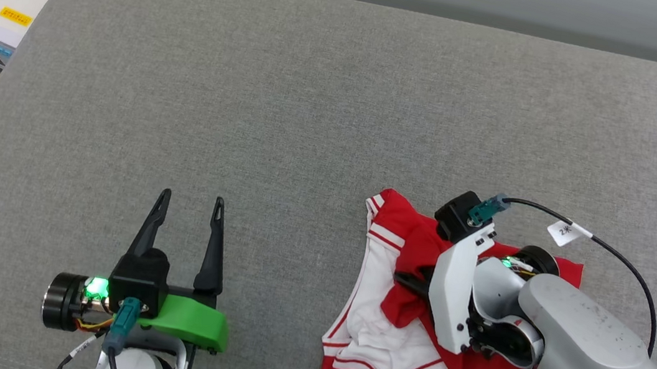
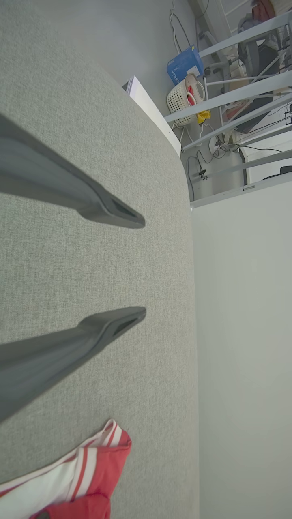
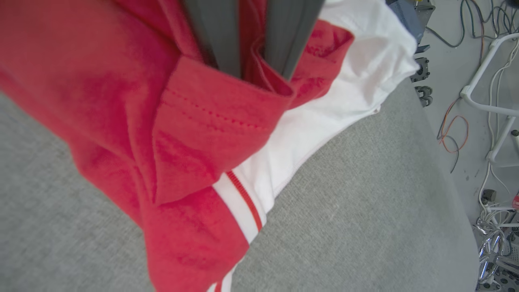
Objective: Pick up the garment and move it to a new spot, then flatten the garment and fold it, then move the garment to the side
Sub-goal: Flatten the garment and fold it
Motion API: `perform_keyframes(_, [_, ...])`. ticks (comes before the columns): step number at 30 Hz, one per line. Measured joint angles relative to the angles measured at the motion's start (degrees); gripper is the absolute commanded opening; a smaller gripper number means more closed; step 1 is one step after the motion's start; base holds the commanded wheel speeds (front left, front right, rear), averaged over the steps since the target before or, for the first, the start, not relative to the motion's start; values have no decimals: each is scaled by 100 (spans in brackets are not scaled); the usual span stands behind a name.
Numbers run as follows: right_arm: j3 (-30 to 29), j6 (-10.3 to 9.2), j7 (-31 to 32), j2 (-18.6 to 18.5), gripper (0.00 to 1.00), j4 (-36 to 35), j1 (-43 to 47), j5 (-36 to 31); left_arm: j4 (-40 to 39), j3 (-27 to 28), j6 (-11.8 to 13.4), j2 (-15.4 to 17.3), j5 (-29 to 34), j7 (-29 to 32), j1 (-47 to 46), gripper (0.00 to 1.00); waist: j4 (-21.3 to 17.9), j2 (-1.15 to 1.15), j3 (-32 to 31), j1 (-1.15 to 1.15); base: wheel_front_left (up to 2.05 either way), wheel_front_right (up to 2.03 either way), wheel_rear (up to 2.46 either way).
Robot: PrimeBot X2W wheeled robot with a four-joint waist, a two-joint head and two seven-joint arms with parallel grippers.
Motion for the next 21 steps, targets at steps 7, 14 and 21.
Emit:
perform_keyframes(7, [51, 0, -859, -488, 100, -666, 5, 110, 11, 69, 0, 4, 13, 0, 43, 100, -142, 0, -235, 0, 0, 0, 0])
perform_keyframes(14, [-827, 0, -2064, -1271, 100, -1244, 122, -252, -51, 158, 0, 26, 26, 0, 209, 100, -365, 0, -487, 0, 0, 0, 0])
perform_keyframes(21, [-2385, 0, -3408, -1367, 100, -1223, 794, -1505, -171, 249, 2, 27, 23, 0, 344, 100, -603, 0, -698, 0, 0, 0, 0])
